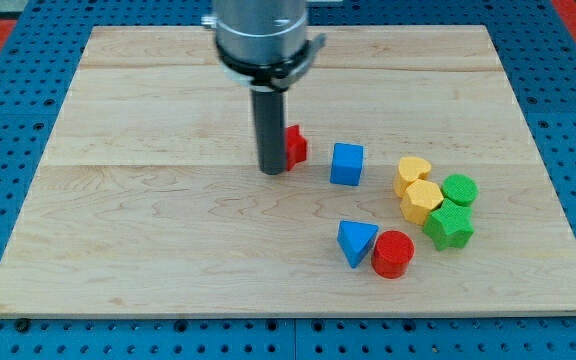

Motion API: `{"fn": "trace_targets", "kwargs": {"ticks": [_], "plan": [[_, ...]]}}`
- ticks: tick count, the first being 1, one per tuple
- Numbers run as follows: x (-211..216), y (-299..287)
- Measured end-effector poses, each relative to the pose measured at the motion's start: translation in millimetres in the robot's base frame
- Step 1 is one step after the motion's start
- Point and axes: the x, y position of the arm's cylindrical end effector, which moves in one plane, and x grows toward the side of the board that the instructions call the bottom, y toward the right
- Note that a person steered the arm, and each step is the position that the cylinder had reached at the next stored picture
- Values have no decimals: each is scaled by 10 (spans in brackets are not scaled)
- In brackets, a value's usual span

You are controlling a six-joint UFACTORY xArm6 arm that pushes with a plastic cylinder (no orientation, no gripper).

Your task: Push the red star to the top left corner of the board

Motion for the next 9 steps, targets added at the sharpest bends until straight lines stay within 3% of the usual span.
{"fn": "trace_targets", "kwargs": {"ticks": [1, 2, 4, 6, 9], "plan": [[55, 449], [-181, 554], [-775, -78], [-366, 314], [-669, -1433]]}}
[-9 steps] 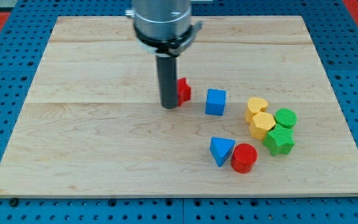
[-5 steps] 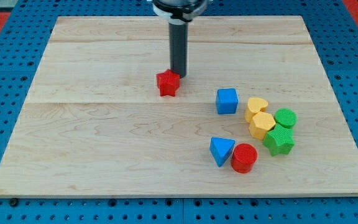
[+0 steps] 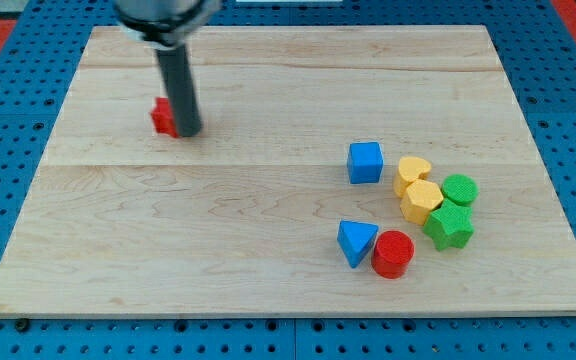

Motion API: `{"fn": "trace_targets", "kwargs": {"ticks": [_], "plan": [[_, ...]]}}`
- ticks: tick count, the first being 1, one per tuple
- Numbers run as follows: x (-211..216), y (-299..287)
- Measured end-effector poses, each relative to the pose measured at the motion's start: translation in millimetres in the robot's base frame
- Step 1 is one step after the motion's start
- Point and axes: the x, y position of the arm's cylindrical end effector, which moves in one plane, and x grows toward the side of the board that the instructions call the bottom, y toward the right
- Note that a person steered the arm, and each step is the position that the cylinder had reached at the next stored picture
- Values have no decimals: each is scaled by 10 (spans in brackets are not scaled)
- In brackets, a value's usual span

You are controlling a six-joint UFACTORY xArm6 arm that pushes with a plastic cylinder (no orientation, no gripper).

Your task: Push the red star to the top left corner of the board

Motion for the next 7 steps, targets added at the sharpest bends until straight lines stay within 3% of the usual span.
{"fn": "trace_targets", "kwargs": {"ticks": [2, 3, 4, 5, 6, 7], "plan": [[-784, -509], [-323, -545], [-579, -1074], [-958, -1188], [-1015, -868], [-1014, -997]]}}
